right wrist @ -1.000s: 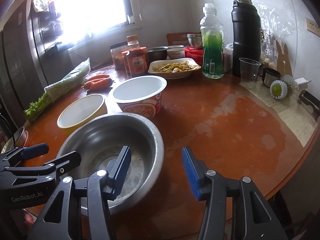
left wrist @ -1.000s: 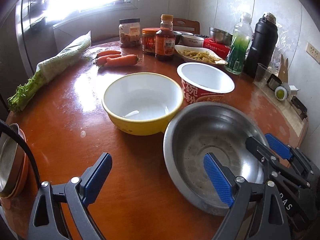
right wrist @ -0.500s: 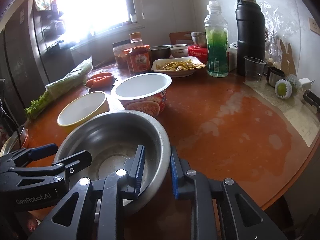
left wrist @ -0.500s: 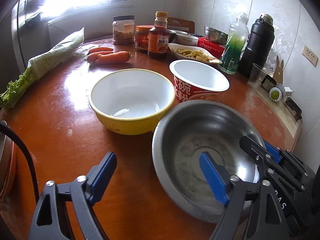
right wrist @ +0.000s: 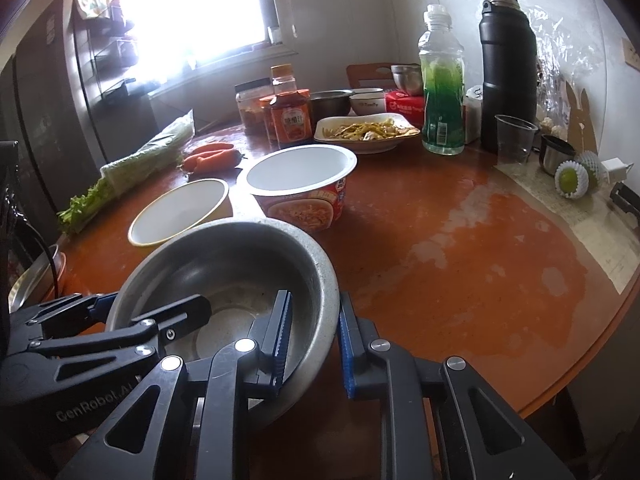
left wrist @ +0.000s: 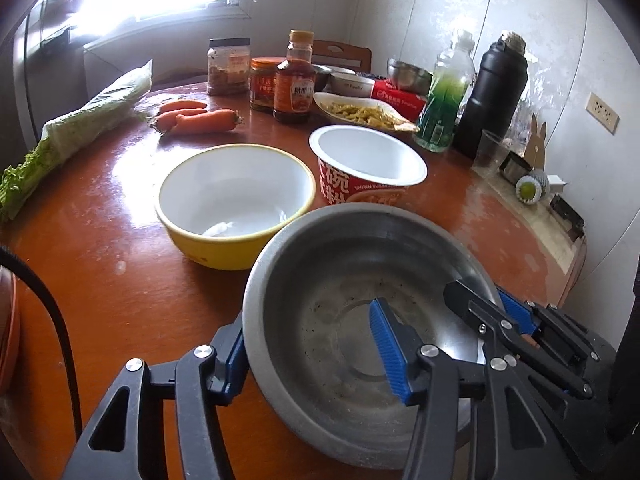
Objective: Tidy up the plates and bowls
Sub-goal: 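Lift the steel mixing bowl with both grippers and carry it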
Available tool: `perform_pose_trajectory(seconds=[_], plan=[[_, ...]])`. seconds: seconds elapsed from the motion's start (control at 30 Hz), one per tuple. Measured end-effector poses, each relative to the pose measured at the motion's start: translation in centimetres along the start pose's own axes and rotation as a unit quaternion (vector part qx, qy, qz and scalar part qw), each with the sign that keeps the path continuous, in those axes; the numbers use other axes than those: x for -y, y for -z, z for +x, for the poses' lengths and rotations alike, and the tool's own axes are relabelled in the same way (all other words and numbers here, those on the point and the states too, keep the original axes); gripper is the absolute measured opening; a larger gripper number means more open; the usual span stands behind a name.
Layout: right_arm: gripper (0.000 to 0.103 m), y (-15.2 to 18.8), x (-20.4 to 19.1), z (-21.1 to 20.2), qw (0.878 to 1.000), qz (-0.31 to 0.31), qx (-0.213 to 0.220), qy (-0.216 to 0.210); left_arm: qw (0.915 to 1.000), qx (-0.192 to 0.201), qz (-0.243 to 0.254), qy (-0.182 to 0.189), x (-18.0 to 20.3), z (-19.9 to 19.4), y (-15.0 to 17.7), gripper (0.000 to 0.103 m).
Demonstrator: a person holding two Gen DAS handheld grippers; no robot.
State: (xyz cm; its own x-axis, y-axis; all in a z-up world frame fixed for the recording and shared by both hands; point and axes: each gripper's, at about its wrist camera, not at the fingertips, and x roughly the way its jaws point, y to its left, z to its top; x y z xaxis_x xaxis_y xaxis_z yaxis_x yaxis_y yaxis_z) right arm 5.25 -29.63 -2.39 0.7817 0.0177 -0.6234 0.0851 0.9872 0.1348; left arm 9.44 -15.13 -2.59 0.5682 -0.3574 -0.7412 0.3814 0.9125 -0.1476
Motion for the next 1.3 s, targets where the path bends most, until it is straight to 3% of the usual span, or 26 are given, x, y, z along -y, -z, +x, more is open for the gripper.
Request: perform_pose_trajectory(seconds=[0.37, 0.6, 1.3], plan=[[0.022, -1.0, -3.9, -4.2, 0.997, -0.015, 0.044, -0.055, 0.9984, 0.049, -0.003, -0.027, -2.5, -6.7, 0.4, 0.056], [0.022, -1.1, -8.0, -4.8, 0.995, -0.047, 0.041, -0.072, 0.9966, 0.066, -0.015, -0.048, -5.1, -9.8, 1.3, 0.056], [0.022, 1.1, -12.3, -1.2, 0.993, -0.095, -0.019, -0.070, 0.9966, 0.025, -0.038, -0.068, -9.7, -7.0, 4.8, 0.056]])
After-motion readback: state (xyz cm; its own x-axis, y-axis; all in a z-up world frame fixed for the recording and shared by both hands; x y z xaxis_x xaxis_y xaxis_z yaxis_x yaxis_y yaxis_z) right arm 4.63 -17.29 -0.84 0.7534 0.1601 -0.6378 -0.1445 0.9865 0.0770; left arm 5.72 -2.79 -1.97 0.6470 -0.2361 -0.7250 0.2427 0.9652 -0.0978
